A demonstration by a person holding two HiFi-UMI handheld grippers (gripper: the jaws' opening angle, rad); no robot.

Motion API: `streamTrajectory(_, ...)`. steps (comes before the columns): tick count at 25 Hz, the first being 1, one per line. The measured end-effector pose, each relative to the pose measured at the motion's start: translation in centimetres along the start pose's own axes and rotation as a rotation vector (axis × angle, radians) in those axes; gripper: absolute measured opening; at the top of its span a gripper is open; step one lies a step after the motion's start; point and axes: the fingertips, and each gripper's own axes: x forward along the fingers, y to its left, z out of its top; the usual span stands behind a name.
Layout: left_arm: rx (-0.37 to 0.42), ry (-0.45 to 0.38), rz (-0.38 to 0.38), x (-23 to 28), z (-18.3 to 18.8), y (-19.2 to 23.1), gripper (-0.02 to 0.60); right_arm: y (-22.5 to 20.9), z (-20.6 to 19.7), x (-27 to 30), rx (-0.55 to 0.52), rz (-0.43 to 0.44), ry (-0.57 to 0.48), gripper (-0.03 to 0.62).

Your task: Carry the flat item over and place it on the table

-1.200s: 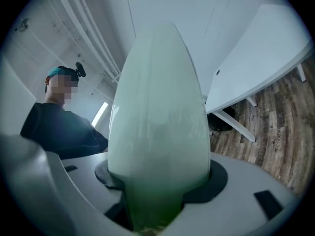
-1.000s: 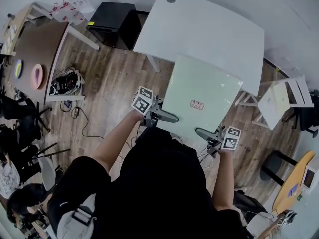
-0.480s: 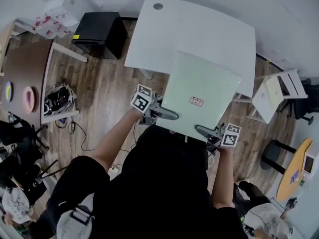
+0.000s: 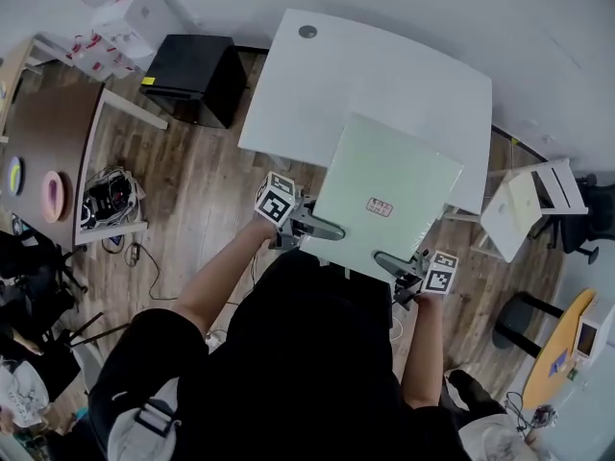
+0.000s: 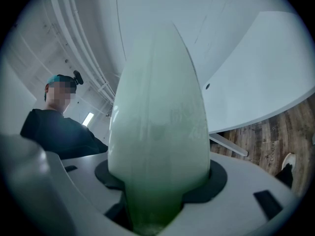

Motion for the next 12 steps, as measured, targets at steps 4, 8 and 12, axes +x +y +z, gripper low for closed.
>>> streamTrajectory(4,-0.001,-0.026,0.030,0.0,1.9,1.7,0.322,-1.9,2.2,0.0,0.003,0.027,0.020,0.296)
streamTrajectory(8,-0.016,-0.043,0.063,-0.5,4.5,4.3,0.322,-4.4,5.1,0.5,0.027,0.041,0.035,0.296)
streamTrajectory(12,-0.036,-0.017,0.111,0.0,7.3,7.4,0.322,-7.2,8.2,0.0,0.072,0.049,0.029,0.296)
